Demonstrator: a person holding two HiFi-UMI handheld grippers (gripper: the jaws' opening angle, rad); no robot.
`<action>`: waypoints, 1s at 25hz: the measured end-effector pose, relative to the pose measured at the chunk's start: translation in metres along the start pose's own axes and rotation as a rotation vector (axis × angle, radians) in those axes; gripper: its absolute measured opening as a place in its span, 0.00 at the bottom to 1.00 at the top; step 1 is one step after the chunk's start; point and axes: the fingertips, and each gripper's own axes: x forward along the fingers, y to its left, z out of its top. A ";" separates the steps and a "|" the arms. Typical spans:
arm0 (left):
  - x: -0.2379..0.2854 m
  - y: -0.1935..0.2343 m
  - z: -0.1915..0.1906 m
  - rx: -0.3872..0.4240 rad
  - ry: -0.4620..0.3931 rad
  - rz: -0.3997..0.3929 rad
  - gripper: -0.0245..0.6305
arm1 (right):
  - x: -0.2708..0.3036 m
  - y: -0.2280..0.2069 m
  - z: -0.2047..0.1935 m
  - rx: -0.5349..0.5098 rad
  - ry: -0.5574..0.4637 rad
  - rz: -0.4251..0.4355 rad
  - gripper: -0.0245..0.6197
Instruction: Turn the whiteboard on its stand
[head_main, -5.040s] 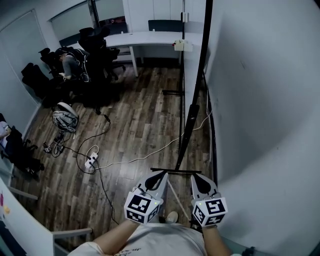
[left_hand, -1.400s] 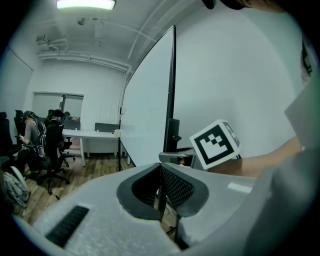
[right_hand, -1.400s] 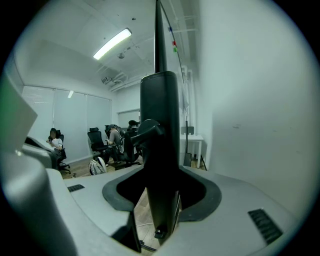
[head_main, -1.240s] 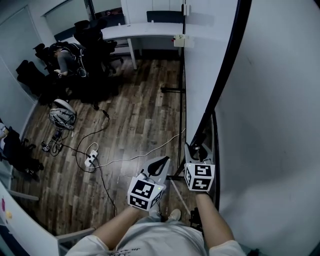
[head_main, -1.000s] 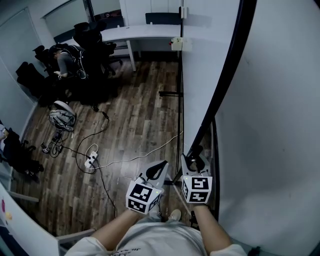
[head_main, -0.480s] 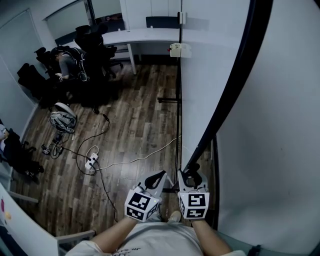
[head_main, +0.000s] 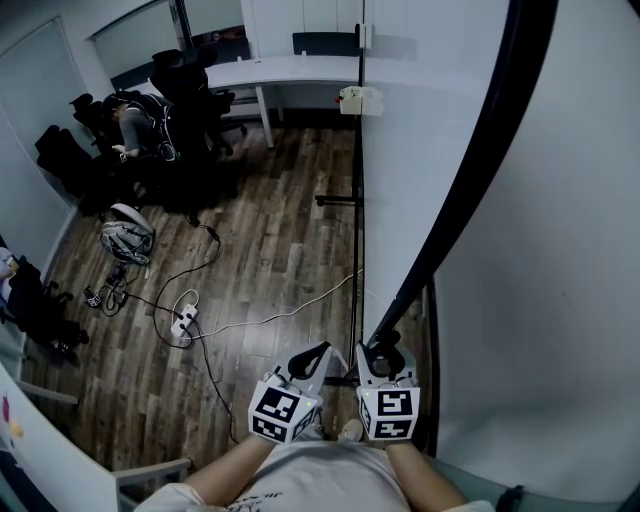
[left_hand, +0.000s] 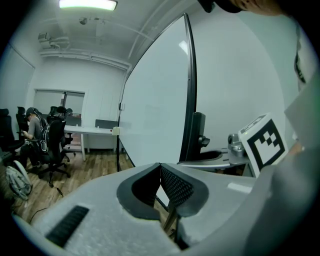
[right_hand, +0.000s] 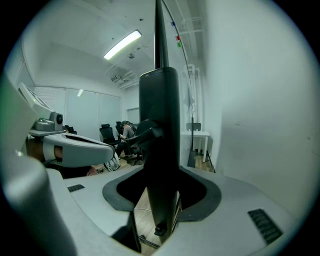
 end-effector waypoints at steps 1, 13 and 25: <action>-0.001 -0.001 0.001 -0.002 -0.001 -0.001 0.05 | -0.001 0.001 0.000 0.002 0.000 -0.002 0.33; -0.001 -0.006 0.005 -0.015 -0.011 -0.015 0.05 | -0.009 0.001 -0.001 -0.003 0.040 -0.010 0.33; 0.002 -0.021 0.003 -0.021 -0.002 -0.046 0.05 | -0.037 -0.005 -0.008 0.056 0.046 -0.019 0.19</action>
